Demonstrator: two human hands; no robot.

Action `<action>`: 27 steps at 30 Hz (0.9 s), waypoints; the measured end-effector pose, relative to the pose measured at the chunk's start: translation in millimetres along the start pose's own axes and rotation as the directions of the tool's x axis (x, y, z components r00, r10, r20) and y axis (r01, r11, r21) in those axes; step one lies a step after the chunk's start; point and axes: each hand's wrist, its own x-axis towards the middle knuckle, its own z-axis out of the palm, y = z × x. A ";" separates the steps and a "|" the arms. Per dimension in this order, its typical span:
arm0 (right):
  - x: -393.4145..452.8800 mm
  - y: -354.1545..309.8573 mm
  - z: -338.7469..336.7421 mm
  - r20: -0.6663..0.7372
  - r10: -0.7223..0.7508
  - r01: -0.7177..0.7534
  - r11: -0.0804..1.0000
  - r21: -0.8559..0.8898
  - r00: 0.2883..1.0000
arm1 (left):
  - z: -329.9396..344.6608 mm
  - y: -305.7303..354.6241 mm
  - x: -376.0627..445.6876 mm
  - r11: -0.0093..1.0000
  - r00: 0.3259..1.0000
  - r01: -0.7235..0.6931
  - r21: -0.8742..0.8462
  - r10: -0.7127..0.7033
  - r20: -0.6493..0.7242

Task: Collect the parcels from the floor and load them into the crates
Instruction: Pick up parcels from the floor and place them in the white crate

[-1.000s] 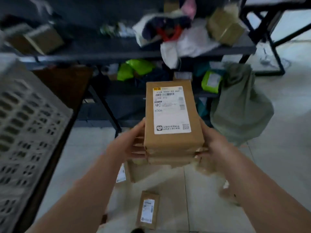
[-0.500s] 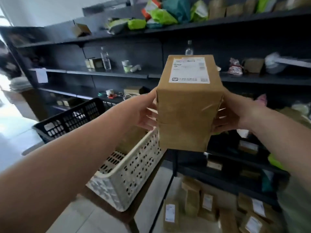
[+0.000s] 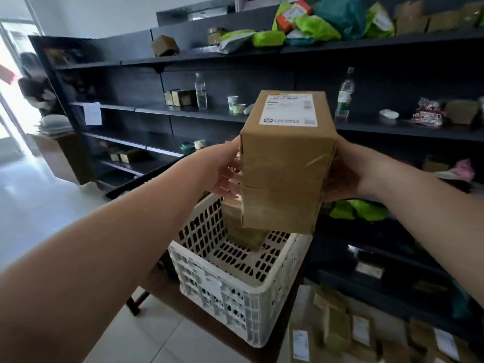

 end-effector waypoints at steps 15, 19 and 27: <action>153.2 42.2 24.3 -0.226 0.225 -0.213 0.974 0.077 0.948 | -2.5 9.5 187.2 0.978 0.964 0.040 0.206 -0.093 0.251; 169.4 47.5 20.6 -0.276 0.253 -0.238 0.967 0.087 0.927 | 9.8 10.0 226.2 0.983 0.949 0.048 0.180 -0.101 0.300; 202.3 70.7 20.2 -0.330 0.339 -0.302 0.940 0.161 0.881 | 31.5 -1.6 279.5 0.981 0.908 0.084 0.177 -0.149 0.391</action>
